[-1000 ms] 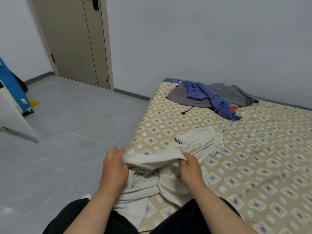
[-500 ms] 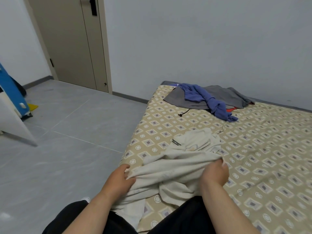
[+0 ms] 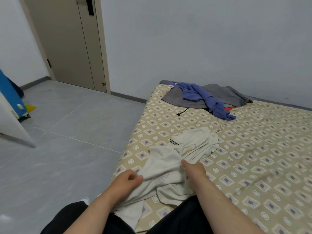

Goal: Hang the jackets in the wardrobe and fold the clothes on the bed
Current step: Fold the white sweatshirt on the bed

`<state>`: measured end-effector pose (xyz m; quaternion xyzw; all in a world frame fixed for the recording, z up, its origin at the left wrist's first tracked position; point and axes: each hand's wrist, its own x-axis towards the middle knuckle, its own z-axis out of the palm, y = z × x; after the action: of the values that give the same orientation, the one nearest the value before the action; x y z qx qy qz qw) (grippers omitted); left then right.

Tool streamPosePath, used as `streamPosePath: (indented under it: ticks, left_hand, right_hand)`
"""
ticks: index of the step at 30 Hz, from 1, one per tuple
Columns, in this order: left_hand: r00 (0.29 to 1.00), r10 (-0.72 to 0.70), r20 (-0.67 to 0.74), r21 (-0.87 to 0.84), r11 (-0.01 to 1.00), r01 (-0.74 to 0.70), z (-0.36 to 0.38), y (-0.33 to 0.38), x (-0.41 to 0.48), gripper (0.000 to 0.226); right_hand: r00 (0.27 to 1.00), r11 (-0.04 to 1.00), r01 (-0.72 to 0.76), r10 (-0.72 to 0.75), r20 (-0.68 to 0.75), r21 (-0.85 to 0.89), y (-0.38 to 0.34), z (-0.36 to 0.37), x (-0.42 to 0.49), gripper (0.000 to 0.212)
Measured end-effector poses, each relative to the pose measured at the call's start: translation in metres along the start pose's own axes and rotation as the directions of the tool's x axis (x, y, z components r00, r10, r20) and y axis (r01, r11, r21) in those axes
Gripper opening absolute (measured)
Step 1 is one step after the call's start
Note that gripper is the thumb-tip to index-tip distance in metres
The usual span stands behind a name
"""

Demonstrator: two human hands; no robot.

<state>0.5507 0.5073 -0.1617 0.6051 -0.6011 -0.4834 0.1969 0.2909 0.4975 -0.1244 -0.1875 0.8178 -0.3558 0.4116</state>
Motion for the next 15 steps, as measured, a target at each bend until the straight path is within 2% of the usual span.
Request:
streamPosePath:
  ticks: [2, 4, 7, 9, 11, 12, 15]
  left_hand:
    - [0.995, -0.094, 0.009, -0.168, 0.981, 0.095, 0.001, 0.005, 0.003, 0.034]
    - [0.981, -0.173, 0.09, -0.235, 0.953, 0.19, 0.001, 0.005, 0.005, 0.04]
    - [0.962, -0.225, 0.157, -0.197, 0.947, 0.254, 0.002, 0.003, 0.002, 0.029]
    - [0.981, -0.185, 0.063, -0.292, 0.936, 0.195, 0.0, 0.006, 0.003, 0.023]
    - [0.985, -0.136, -0.108, -0.475, 0.877, 0.07, -0.014, 0.014, 0.006, 0.018]
    - [0.971, -0.114, -0.211, -0.505, 0.863, -0.008, -0.024, 0.02, 0.007, 0.016]
    - [0.885, -0.001, -0.466, -0.372, 0.907, -0.195, -0.054, 0.041, 0.008, 0.016]
  right_hand:
    - [0.997, 0.998, -0.061, 0.06, 0.053, 0.002, 0.0, -0.004, 0.001, 0.019]
    - [0.996, 0.999, -0.026, 0.022, 0.085, 0.042, 0.001, -0.007, 0.006, 0.004]
    - [0.988, 0.934, 0.066, -0.11, 0.109, 0.35, 0.001, -0.012, 0.004, 0.017]
    - [0.977, 0.842, 0.113, -0.19, 0.095, 0.527, -0.003, -0.02, 0.001, 0.022]
    - [0.966, 0.804, 0.168, -0.25, 0.068, 0.571, -0.008, -0.034, 0.0, 0.022]
    - [0.957, 0.806, 0.21, -0.285, 0.052, 0.553, -0.011, -0.042, -0.001, 0.021]
    - [0.898, 0.817, 0.385, -0.439, 0.03, 0.428, -0.034, -0.063, -0.011, 0.023]
